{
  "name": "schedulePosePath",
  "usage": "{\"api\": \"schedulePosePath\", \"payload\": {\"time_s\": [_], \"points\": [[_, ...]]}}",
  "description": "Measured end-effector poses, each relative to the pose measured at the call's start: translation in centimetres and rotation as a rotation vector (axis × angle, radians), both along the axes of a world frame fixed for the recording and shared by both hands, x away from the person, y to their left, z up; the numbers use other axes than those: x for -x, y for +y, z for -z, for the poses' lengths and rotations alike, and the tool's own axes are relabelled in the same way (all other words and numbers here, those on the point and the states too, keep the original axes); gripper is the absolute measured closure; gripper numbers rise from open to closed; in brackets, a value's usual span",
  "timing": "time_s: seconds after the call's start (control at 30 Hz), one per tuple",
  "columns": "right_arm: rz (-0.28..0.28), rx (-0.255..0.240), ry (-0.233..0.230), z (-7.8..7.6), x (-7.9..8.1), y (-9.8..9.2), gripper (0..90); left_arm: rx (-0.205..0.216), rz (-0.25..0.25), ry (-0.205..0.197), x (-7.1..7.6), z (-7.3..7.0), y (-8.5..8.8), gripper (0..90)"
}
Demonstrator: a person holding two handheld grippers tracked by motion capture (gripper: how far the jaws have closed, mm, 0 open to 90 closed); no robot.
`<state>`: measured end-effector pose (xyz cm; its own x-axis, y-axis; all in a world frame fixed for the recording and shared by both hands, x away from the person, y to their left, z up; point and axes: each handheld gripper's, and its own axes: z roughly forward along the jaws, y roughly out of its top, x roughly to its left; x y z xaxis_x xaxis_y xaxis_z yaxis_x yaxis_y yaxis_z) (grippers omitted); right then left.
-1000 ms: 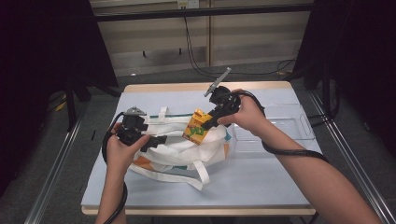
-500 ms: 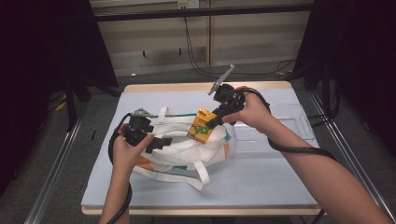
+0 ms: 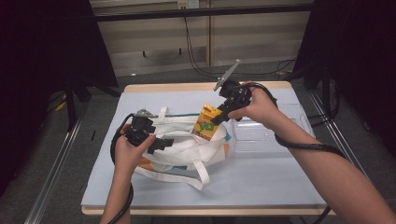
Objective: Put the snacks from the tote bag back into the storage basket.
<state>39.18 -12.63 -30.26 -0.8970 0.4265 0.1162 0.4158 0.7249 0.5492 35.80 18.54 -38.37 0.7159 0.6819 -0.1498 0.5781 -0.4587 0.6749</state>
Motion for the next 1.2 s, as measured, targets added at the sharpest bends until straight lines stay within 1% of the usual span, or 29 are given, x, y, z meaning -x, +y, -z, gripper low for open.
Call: {"api": "schedulePosePath", "payload": {"time_s": [0.1, 0.17, 0.2, 0.27, 0.3, 0.37, 0.4, 0.43, 0.47, 0.5, 0.57, 0.63, 0.7, 0.77, 0.8, 0.83, 0.93, 0.97, 1.0, 1.07, 1.2], "points": [[0.006, 0.004, 0.007, -0.5, 0.1, -0.6, 51.4, -0.003, -0.001, 0.0, 0.0, 0.0, 0.0, 6.1], [0.007, 0.002, 0.003, -0.7, 0.1, -0.9, 51.3, -0.004, 0.002, 0.005, -0.1, 0.0, 0.0, 6.1], [0.001, 0.0, 0.0, -0.8, 0.1, -1.1, 51.3, -0.011, 0.003, -0.001, -0.1, 0.0, 0.0, 6.1], [0.004, -0.002, 0.002, -1.0, 0.1, -1.4, 51.3, 0.012, -0.013, 0.007, 0.0, 0.1, -0.3, 6.1], [0.002, 0.002, 0.004, -1.0, 0.1, -1.6, 51.3, -0.002, 0.008, 0.006, -0.1, 0.1, -0.2, 6.1], [0.0, 0.002, 0.006, -1.0, 0.2, -1.9, 51.3, -0.007, 0.004, 0.007, 0.0, 0.1, -0.3, 6.1], [0.003, 0.004, 0.009, -1.1, 0.2, -2.0, 51.3, -0.017, 0.008, 0.007, 0.0, 0.1, -0.3, 6.1], [0.011, 0.006, 0.006, -1.2, 0.2, -2.2, 51.3, -0.012, 0.006, 0.009, 0.0, 0.1, -0.4, 6.1], [0.006, 0.005, 0.006, -1.2, 0.2, -2.4, 51.3, -0.008, 0.005, 0.008, 0.0, 0.1, -0.4, 6.1], [0.008, -0.001, 0.005, -1.3, 0.2, -2.6, 51.2, -0.018, 0.007, 0.007, 0.0, 0.1, -0.3, 6.1], [0.005, 0.009, 0.001, -1.4, 0.2, -2.9, 51.3, -0.007, 0.006, 0.008, -0.1, 0.1, -0.4, 6.1], [0.007, 0.008, 0.005, -1.5, 0.2, -3.2, 51.2, -0.008, 0.013, 0.008, -0.1, 0.2, -0.3, 6.1], [0.007, 0.012, 0.004, -1.6, 0.3, -3.6, 51.2, -0.014, 0.006, 0.01, -0.1, 0.2, -0.3, 6.1], [0.009, 0.006, 0.006, -1.7, 0.4, -3.9, 51.2, -0.018, 0.008, 0.013, -0.1, 0.2, -0.3, 6.1], [0.001, 0.0, -0.003, -1.7, 0.3, -4.1, 51.2, -0.015, 0.009, 0.015, -0.1, 0.2, -0.2, 6.1], [0.006, 0.002, 0.005, -1.8, 0.4, -4.3, 51.2, -0.014, 0.007, 0.013, -0.1, 0.2, -0.2, 6.1], [0.01, 0.017, -0.004, -2.0, 0.5, -4.9, 51.1, -0.014, 0.007, 0.011, -0.2, 0.3, -0.3, 6.1], [0.012, 0.016, -0.005, -2.1, 0.6, -5.0, 51.2, -0.009, -0.009, 0.015, -0.1, 0.3, -0.4, 6.1], [0.01, 0.013, -0.003, -2.1, 0.6, -5.1, 51.1, -0.023, 0.007, 0.011, -0.2, 0.3, -0.4, 6.1], [0.011, 0.009, -0.004, -2.3, 0.7, -5.4, 51.1, -0.021, 0.008, 0.019, -0.1, 0.3, -0.5, 6.1], [0.01, 0.006, -0.008, -2.7, 0.7, -5.8, 51.1, -0.019, 0.012, 0.012, -0.1, 0.4, -0.5, 6.1]]}}
